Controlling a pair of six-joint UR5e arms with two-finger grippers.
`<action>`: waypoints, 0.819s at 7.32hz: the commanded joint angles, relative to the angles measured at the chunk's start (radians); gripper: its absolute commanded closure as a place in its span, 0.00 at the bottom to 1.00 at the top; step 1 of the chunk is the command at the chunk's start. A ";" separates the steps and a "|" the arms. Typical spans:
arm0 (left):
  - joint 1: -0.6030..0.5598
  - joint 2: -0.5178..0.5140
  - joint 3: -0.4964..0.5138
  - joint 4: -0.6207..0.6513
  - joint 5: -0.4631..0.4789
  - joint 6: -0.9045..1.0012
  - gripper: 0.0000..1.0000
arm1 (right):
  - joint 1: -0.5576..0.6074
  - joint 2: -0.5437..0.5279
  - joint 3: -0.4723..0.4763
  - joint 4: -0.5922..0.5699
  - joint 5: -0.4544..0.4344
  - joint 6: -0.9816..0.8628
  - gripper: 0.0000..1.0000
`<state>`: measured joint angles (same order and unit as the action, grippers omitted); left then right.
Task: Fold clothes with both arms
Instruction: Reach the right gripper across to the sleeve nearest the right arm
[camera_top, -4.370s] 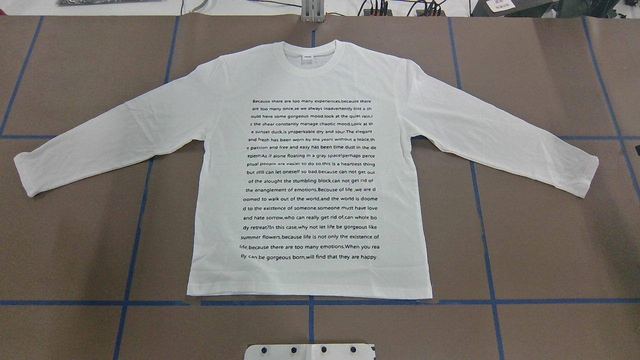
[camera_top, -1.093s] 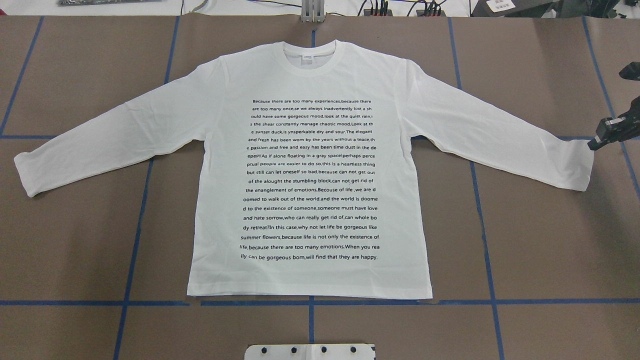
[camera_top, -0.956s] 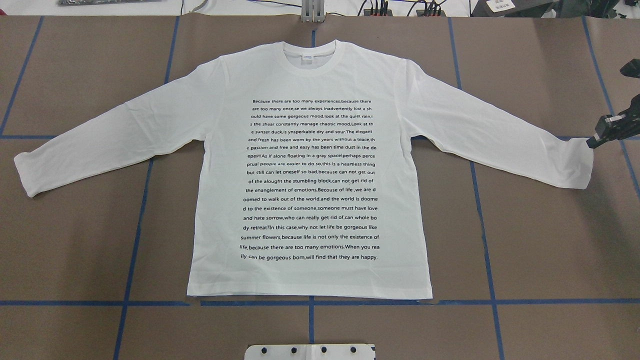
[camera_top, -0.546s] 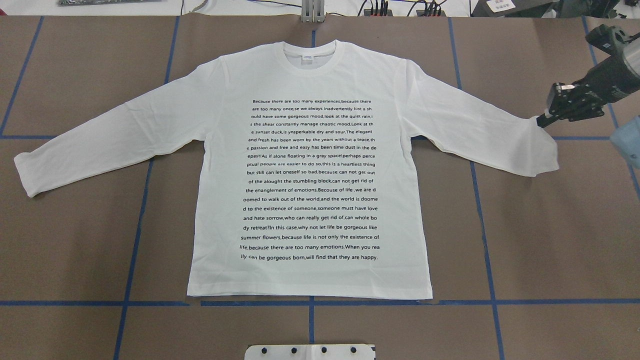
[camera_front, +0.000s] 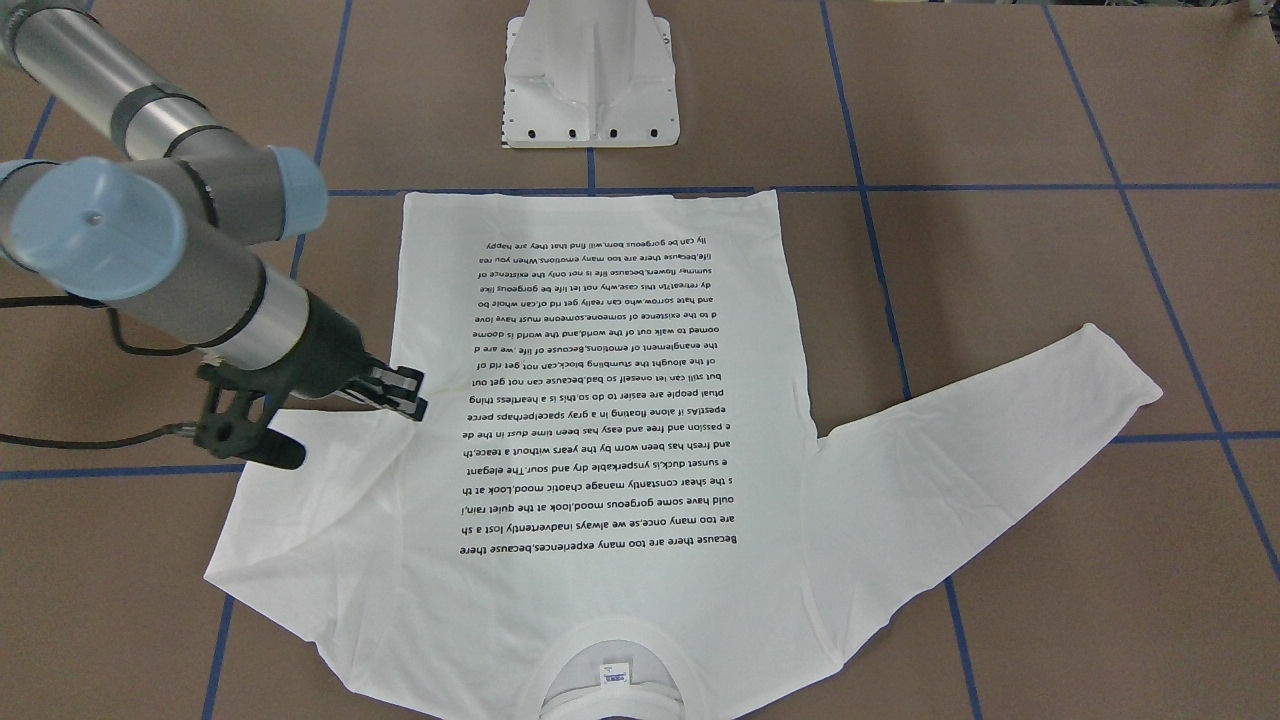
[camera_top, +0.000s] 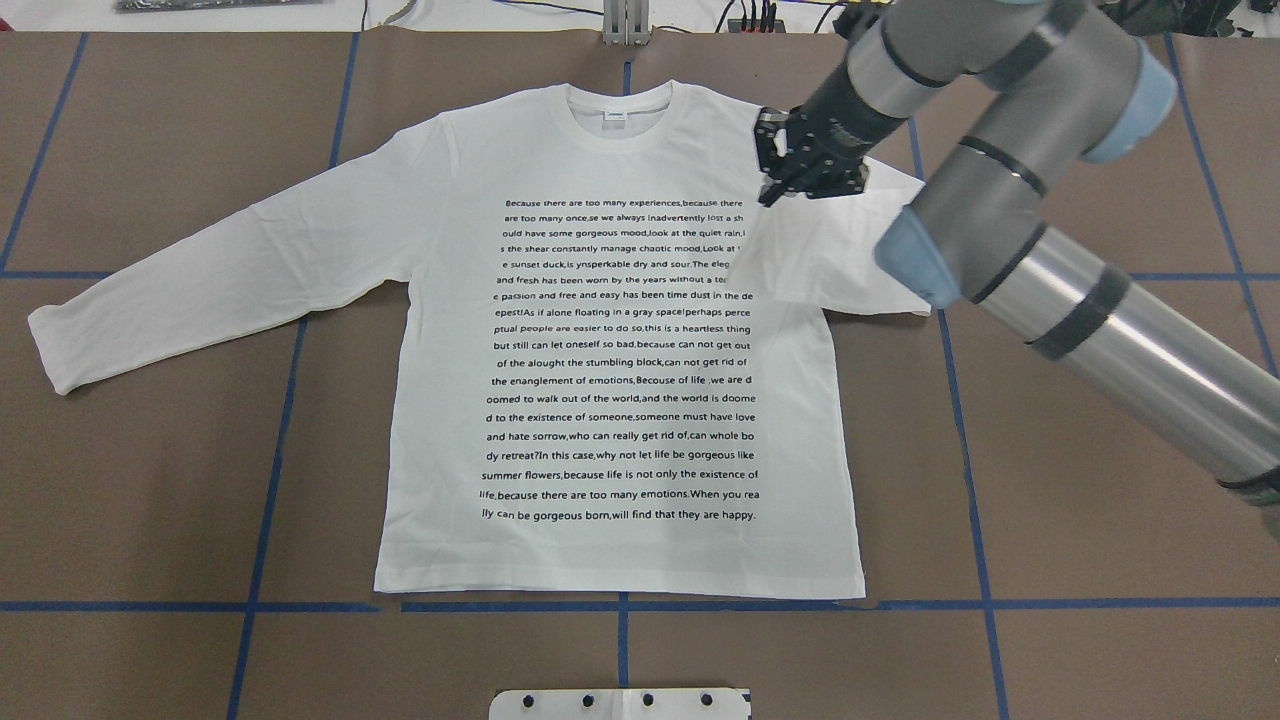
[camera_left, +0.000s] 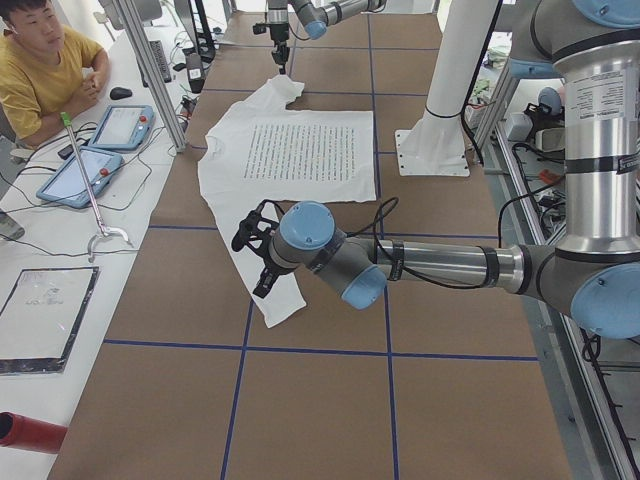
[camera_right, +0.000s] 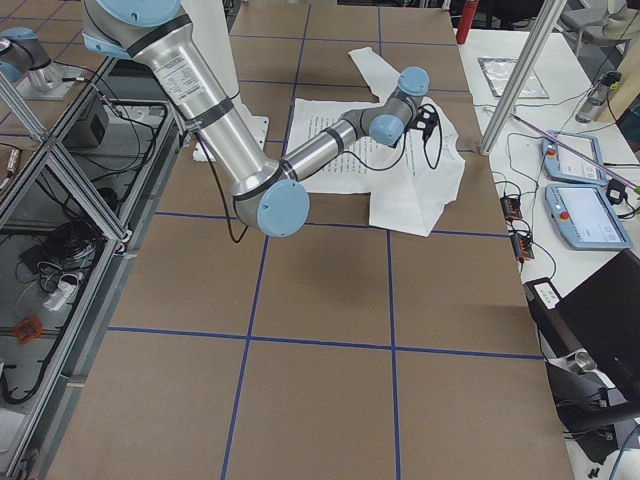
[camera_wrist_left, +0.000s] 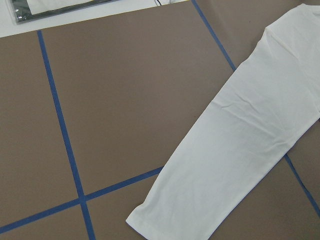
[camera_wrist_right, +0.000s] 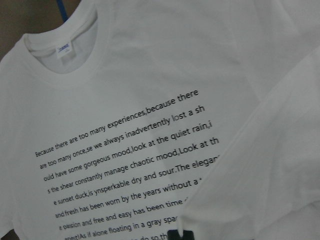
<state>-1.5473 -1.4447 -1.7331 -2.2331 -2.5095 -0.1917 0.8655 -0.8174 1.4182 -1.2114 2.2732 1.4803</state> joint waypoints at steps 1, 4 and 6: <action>0.001 0.030 0.004 -0.069 0.001 -0.006 0.00 | -0.199 0.276 -0.210 0.101 -0.287 0.238 1.00; 0.001 0.038 0.001 -0.082 0.000 -0.008 0.00 | -0.348 0.394 -0.321 0.150 -0.541 0.339 1.00; 0.001 0.038 0.000 -0.083 0.000 -0.008 0.00 | -0.373 0.420 -0.360 0.151 -0.580 0.339 1.00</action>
<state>-1.5463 -1.4070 -1.7327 -2.3153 -2.5095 -0.1994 0.5096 -0.4151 1.0807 -1.0618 1.7206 1.8171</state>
